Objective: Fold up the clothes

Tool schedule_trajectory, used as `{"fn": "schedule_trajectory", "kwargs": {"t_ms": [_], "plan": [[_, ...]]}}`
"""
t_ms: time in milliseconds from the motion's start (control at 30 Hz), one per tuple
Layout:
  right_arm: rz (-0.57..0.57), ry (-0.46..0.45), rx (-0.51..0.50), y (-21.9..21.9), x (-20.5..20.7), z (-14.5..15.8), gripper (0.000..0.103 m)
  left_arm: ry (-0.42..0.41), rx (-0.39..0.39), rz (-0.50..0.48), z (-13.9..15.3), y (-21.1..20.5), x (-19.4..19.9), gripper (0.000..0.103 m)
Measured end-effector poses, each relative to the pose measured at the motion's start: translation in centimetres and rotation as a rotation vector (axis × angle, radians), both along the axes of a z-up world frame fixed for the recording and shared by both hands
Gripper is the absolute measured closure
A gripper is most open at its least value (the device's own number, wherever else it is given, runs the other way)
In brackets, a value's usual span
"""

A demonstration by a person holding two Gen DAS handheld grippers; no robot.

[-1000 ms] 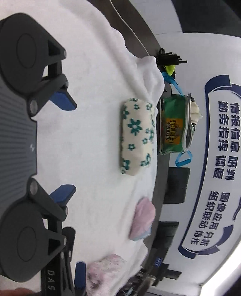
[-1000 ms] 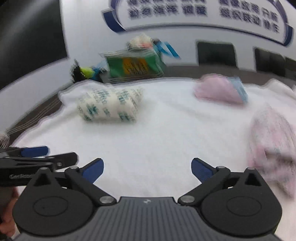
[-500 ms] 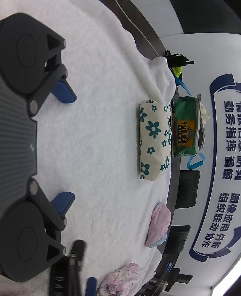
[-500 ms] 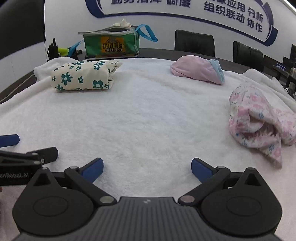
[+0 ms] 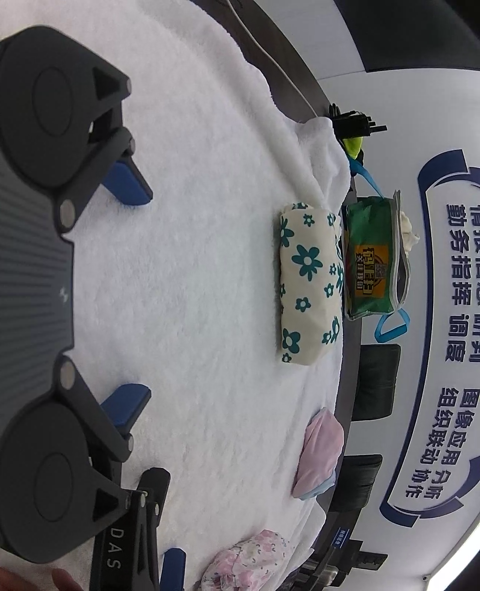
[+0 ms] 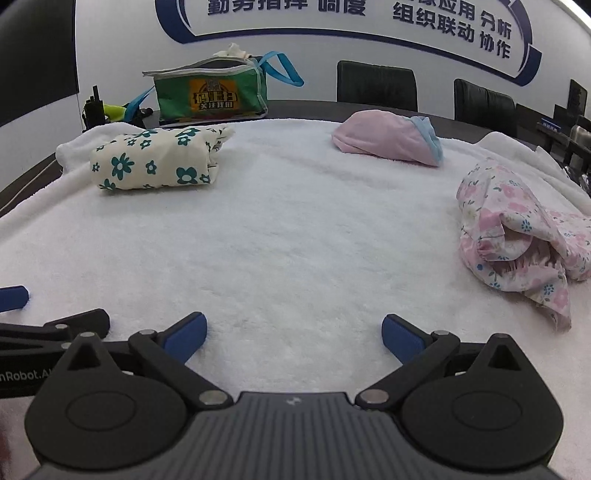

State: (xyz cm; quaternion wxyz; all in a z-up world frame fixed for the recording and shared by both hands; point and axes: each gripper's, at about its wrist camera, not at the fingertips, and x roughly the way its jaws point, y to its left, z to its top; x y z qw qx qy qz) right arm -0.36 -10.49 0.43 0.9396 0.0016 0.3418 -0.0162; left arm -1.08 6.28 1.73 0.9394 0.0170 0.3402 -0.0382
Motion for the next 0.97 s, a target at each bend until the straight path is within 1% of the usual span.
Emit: {"fn": "schedule_trajectory", "kwargs": {"t_ms": [67, 233, 300, 500, 567, 967], "plan": [[-0.002, -0.007, -0.012, 0.1, -0.1, 0.0, 0.000, -0.001, 0.000, 0.014, 0.0, 0.1, 0.0, 0.000], [0.094, -0.025, -0.080, 0.3, -0.1, 0.2, 0.000, -0.002, -0.001, 0.020, 0.0, 0.1, 0.0, 0.000], [0.111, -0.019, -0.064, -0.1, 0.2, 0.2, 0.000, -0.002, 0.000, 0.020, 0.0, 0.1, 0.0, 0.000], [0.109, -0.009, -0.015, -0.7, 0.4, 0.0, 0.000, -0.003, 0.005, 0.020, -0.1, 0.1, 0.0, 0.000], [0.123, -0.003, 0.019, -1.1, 0.5, 0.0, 0.000, -0.003, 0.007, 0.020, -0.1, 0.0, 0.0, 0.000], [0.126, -0.005, 0.017, -1.0, 0.5, 0.0, 0.000, 0.000, 0.005, 0.023, -0.1, 0.0, 0.1, 0.000]]}}
